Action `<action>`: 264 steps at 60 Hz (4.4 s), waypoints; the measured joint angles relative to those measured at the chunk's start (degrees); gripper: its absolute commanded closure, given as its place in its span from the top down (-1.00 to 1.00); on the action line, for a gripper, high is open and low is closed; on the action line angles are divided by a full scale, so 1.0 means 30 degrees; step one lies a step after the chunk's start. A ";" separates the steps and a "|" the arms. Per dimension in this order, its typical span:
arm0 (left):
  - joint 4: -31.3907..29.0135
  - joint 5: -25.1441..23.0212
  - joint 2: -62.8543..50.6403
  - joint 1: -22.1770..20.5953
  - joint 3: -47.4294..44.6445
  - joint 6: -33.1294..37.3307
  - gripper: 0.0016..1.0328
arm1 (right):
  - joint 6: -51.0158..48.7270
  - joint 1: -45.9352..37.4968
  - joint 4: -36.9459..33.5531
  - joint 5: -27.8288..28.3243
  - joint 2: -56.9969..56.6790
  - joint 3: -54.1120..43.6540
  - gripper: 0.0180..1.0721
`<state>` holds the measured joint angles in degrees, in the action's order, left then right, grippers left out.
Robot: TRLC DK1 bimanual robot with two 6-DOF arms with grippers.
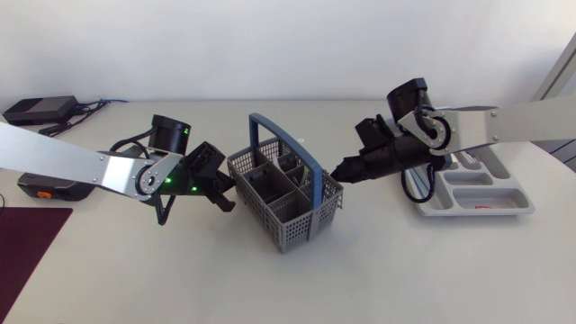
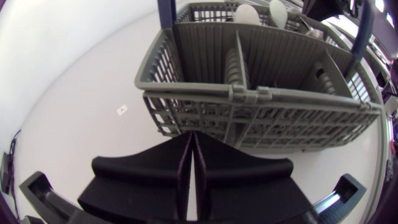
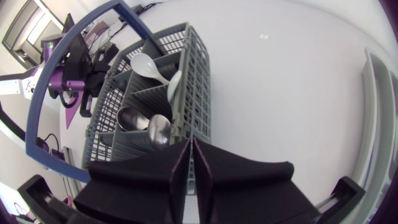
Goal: Unload the cutlery basket into the drawer organizer.
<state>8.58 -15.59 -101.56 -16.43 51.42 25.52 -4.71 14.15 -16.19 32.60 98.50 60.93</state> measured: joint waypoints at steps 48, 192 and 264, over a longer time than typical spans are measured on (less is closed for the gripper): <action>-0.0743 -0.0073 0.0765 0.0918 0.1297 0.0197 -0.93 | -0.0495 0.0495 -0.1472 -0.0969 -0.2178 -0.1209 -0.78; -0.0612 -0.1282 0.3038 0.1056 -0.2324 0.2448 -0.93 | -0.1027 0.0459 -0.0554 -0.0248 -0.1749 -0.1610 -0.77; -0.0444 -0.1078 0.1333 0.0794 -0.1086 0.2448 -0.93 | -0.1071 0.1661 0.0984 -0.3330 -0.5173 -0.4546 -0.77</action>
<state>7.25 -18.83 -97.56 -14.04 48.16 32.86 -7.92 19.14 -13.23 22.61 82.98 47.29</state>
